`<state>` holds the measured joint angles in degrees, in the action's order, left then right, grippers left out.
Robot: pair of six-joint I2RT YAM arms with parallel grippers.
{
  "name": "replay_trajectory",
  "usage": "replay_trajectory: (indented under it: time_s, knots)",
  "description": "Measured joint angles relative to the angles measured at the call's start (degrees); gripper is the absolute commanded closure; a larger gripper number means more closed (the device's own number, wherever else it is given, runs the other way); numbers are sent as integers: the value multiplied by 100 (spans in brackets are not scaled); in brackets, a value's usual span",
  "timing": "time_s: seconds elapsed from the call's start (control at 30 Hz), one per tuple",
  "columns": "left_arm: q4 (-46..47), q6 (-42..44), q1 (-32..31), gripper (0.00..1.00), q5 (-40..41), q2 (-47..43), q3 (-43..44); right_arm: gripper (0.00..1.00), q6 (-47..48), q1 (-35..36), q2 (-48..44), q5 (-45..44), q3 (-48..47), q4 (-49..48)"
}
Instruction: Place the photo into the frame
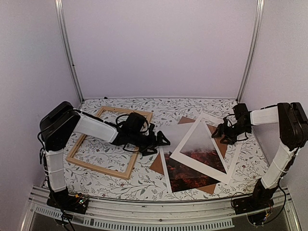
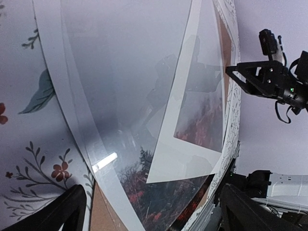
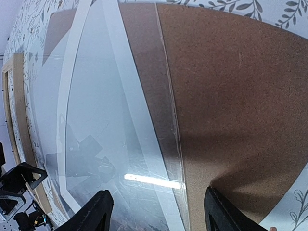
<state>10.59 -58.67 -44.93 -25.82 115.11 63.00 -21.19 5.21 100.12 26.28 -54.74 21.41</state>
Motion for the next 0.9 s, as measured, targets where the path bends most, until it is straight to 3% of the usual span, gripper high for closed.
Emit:
replay_trajectory:
  time_s: [0.27, 0.6, 0.9]
  knots:
    - [-168, -136, 11, 3, -175, 79, 146, 32, -2, 85, 48, 356, 24, -90]
    - [402, -732, 42, 3, -391, 79, -144, 33, -348, 219, 46, 1034, 363, -658]
    - [177, -623, 85, 2, -459, 192, 109, 31, -260, 50, -22, 675, 195, -369]
